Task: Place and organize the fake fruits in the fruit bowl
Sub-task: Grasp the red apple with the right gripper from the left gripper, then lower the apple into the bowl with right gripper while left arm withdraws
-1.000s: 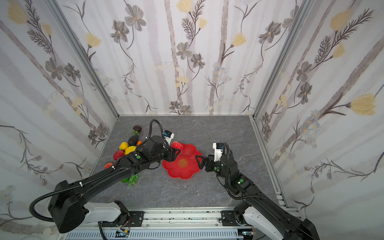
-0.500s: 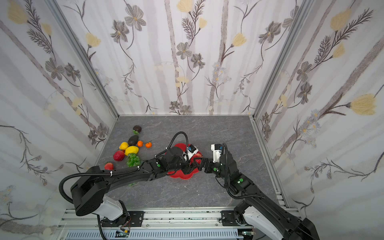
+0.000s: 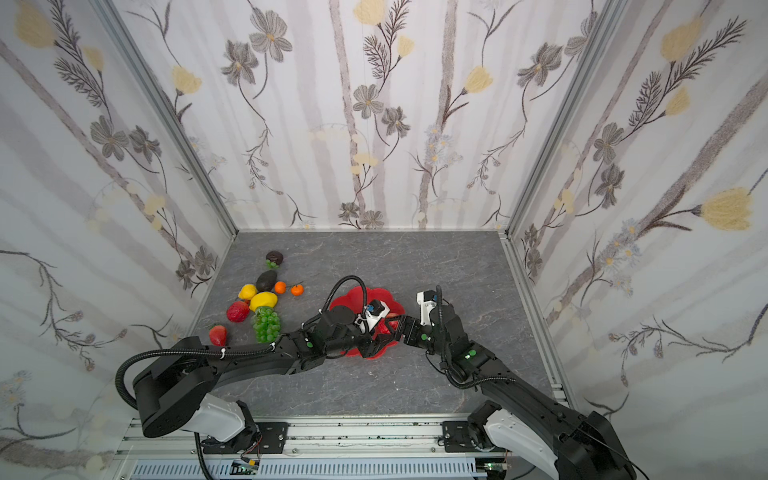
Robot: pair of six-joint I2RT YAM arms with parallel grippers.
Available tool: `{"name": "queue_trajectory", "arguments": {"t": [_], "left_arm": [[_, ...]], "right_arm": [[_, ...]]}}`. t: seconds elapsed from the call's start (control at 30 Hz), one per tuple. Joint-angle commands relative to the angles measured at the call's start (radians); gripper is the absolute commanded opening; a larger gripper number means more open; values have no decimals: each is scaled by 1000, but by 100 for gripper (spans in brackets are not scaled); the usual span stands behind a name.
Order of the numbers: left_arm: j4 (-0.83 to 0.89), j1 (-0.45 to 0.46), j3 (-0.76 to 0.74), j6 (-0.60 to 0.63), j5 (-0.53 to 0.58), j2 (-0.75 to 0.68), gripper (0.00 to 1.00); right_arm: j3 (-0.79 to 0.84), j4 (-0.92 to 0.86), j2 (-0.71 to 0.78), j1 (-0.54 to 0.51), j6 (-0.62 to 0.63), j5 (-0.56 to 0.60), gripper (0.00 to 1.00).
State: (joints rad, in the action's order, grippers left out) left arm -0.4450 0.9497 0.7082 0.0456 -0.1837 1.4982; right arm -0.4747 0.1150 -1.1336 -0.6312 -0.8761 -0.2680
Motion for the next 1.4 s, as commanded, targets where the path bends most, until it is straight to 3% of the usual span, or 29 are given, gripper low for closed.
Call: {"name": "queue_trajectory", "arguments": {"t": [0.0, 0.17, 0.4, 0.63, 0.7, 0.77, 0.83, 0.97, 1.17, 1.37], "left_arm": [[-92, 1, -11, 6, -12, -2, 49], [-119, 2, -35, 1, -13, -13, 50], [-128, 3, -59, 2, -7, -40, 53], [-17, 1, -61, -25, 9, -122, 73], [-16, 1, -101, -67, 66, -193, 84], [18, 1, -127, -151, 192, -285, 93], [138, -7, -123, -253, 312, -381, 94], [241, -10, -213, -423, 447, -586, 96], [477, -41, -327, -561, 577, -908, 99], [682, -122, -381, -600, 624, -1173, 100]], "right_arm": [[-2, 87, -20, -6, -44, -37, 84], [-3, 121, -34, -18, -52, -50, 67], [-10, 132, -40, -30, -54, -39, 51], [-67, 53, -48, -49, 12, 55, 48], [-104, -1, -58, -59, 65, 127, 48], [-142, -41, -89, -62, 103, 181, 49], [-189, -77, -133, -70, 136, 234, 49], [-261, -74, -249, -101, 186, 316, 48], [-440, -113, -473, -174, 273, 474, 47], [-582, -165, -685, -236, 301, 637, 46]]}}
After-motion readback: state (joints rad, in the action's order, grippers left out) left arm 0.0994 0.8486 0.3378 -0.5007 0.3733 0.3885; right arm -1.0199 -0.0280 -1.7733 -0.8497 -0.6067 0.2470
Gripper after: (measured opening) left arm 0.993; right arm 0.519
